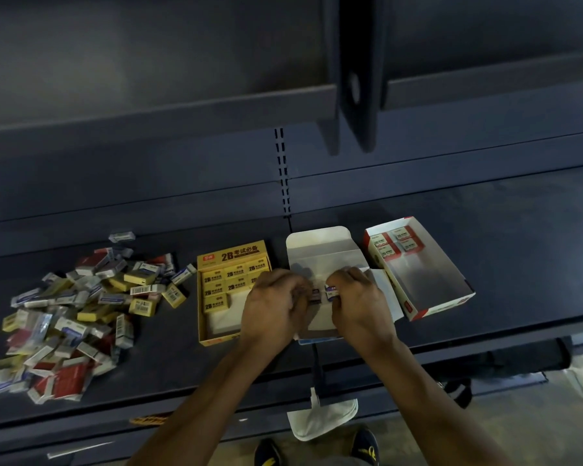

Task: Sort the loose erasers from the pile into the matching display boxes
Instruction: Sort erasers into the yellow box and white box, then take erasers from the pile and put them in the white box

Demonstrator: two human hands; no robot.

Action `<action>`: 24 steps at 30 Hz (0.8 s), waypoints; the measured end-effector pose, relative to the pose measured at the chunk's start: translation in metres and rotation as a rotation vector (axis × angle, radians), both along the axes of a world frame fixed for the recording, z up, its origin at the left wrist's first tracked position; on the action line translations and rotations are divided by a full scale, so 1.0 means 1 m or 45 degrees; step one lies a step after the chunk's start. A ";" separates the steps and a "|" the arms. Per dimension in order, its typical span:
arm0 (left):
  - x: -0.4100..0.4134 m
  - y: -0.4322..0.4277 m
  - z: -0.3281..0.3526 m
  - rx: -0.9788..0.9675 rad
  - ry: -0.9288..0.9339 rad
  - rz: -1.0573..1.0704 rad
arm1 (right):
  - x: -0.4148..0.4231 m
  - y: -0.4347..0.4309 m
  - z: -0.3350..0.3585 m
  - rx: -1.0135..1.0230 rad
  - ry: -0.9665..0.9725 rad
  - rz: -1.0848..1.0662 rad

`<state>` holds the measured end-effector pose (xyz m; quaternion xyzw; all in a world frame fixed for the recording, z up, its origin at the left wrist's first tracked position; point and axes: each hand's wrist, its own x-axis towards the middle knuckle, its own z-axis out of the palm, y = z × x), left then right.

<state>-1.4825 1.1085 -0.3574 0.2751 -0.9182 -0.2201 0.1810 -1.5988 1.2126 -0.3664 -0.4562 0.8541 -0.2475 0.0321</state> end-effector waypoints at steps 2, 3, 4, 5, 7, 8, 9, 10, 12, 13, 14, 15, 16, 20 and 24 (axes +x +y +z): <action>0.006 -0.004 -0.001 -0.020 0.031 0.022 | 0.007 -0.004 0.001 -0.060 0.023 0.021; 0.009 -0.006 -0.001 -0.025 0.035 0.025 | 0.011 -0.007 0.001 -0.080 0.036 0.041; 0.012 -0.008 -0.001 -0.027 0.042 0.025 | 0.016 -0.009 0.002 -0.099 0.042 0.059; 0.016 -0.009 -0.001 -0.023 0.046 0.025 | 0.021 -0.012 0.003 -0.124 0.040 0.074; 0.024 -0.012 -0.001 -0.024 0.047 0.014 | 0.032 -0.018 0.004 -0.181 0.026 0.107; 0.029 -0.013 0.001 -0.022 0.044 0.010 | 0.037 -0.021 0.005 -0.193 0.018 0.124; 0.035 -0.014 0.003 -0.029 0.046 0.008 | 0.042 -0.025 0.005 -0.191 0.009 0.139; 0.040 -0.014 0.005 -0.053 0.059 0.006 | 0.047 -0.028 0.006 -0.187 0.004 0.153; 0.052 -0.016 0.008 -0.107 0.075 0.016 | 0.056 -0.034 0.007 -0.181 0.007 0.181; 0.058 -0.018 0.009 -0.119 0.071 0.028 | 0.062 -0.037 0.008 -0.184 0.014 0.194; 0.064 -0.020 0.009 -0.118 0.062 0.043 | 0.067 -0.040 0.009 -0.187 0.022 0.203; 0.070 -0.023 0.008 -0.110 0.047 0.058 | 0.072 -0.043 0.010 -0.191 0.029 0.212; 0.076 -0.026 0.007 -0.105 0.030 0.070 | 0.078 -0.046 0.011 -0.197 0.033 0.221; 0.102 -0.036 0.005 -0.119 -0.015 0.117 | 0.099 -0.061 0.010 -0.208 0.017 0.279; 0.131 -0.046 0.003 -0.134 -0.020 0.212 | 0.123 -0.078 0.007 -0.229 -0.008 0.326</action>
